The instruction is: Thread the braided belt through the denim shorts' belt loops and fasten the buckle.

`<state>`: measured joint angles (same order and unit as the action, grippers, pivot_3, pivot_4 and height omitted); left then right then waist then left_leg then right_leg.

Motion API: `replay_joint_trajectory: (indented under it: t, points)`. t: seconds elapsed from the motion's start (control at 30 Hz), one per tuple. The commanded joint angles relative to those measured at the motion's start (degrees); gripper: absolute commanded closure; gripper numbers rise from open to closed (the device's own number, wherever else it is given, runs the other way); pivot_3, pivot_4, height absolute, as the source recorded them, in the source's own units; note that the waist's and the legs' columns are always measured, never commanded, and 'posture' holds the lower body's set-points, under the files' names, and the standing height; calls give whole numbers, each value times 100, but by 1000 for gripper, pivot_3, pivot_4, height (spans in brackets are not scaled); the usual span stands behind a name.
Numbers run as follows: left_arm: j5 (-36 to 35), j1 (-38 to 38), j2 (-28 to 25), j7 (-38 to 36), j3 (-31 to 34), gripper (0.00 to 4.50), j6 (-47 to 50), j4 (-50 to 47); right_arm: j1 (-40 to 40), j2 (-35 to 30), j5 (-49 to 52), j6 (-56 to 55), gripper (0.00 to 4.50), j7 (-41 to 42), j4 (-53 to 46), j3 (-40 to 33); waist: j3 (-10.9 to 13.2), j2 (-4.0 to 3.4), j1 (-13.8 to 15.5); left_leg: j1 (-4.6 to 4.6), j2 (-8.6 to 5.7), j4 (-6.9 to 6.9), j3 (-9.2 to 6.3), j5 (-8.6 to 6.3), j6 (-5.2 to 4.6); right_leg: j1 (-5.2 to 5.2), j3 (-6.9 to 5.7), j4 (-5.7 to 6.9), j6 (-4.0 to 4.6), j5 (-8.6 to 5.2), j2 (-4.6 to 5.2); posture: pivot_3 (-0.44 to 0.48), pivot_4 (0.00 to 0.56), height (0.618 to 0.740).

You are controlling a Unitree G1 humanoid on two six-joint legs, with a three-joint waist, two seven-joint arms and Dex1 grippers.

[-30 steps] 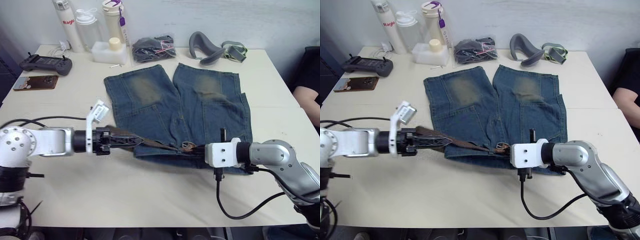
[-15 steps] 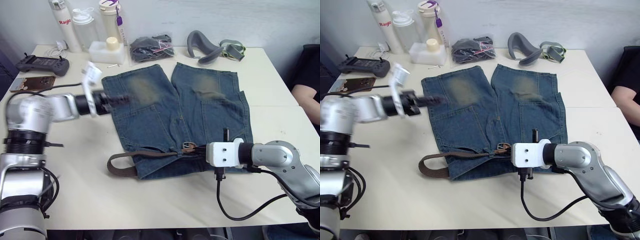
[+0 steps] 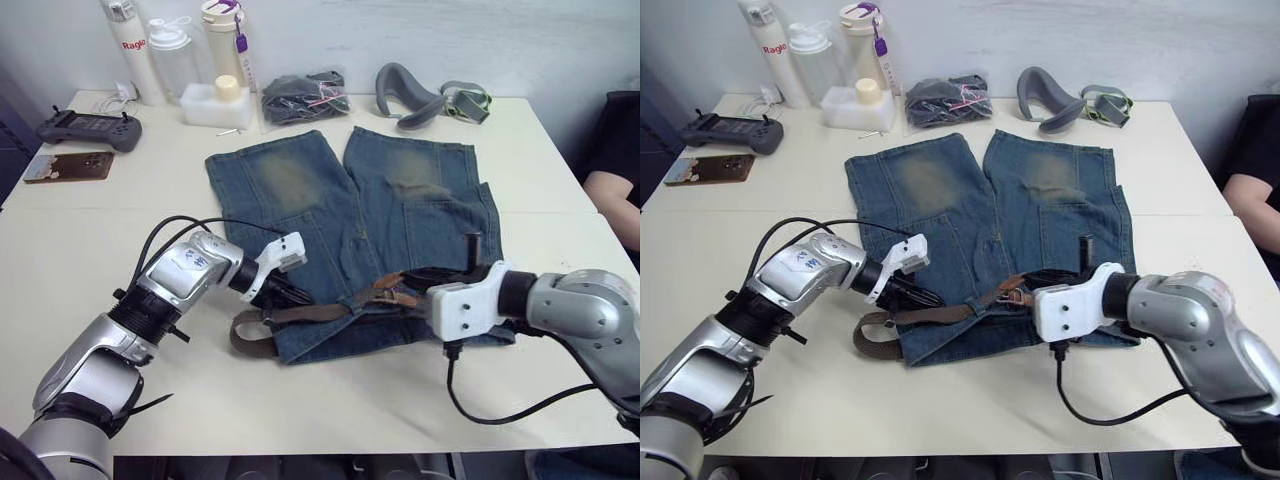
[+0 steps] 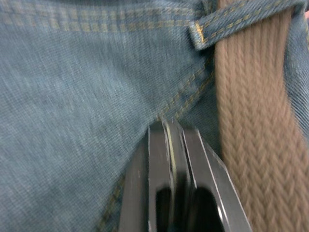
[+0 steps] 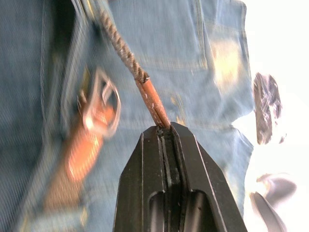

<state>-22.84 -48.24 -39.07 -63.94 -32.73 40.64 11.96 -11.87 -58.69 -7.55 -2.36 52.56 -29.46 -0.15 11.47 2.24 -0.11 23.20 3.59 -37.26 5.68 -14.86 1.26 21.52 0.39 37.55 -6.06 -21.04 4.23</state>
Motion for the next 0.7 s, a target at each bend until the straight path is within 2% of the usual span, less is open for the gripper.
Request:
replay_joint_trajectory:
  t: [0.03, 0.13, 0.33, 0.57, 0.7]
  points:
    - [724, 215, -39, -162, -281, 4475, -306, 349, 206, -341, -89, -710, 4500, -48, 376, -713, 0, 0, -1, 0, 1, -1, 0, 0, 0, -1, 0, 0, 0, 0, 0, 0, 150, 740]
    - [902, 300, -12, -254, -306, 4475, -471, 384, 358, -514, -174, -1139, 4500, -107, 792, -1012, -3, -3, -11, -6, 2, -2, 0, 0, -1, -6, 0, 1, 0, 0, -1, 0, 150, 740]
    - [1171, 425, 79, -314, -208, 4475, -818, 490, 518, -744, -248, -1756, 4500, -200, 1530, -1385, -46, -73, -30, -22, 4, -3, 7, 0, -2, -12, 10, 9, 0, 0, -3, 0, 150, 740]
    - [1243, 540, 311, -395, 202, 4475, -1115, 539, 508, -709, -218, -1977, 4500, -246, 1670, -1285, -55, -88, -30, -80, 5, 9, 17, -2, -4, -63, 17, 3, 1, -2, -5, 0, 150, 740]
    - [1142, 486, 289, -729, 438, 3151, -1024, 459, 534, -714, -265, -2019, 4500, -290, 1736, -1281, -55, -88, -14, -99, 5, 11, 13, -6, -6, -90, 14, -7, 2, -2, -2, 0, 150, 740]
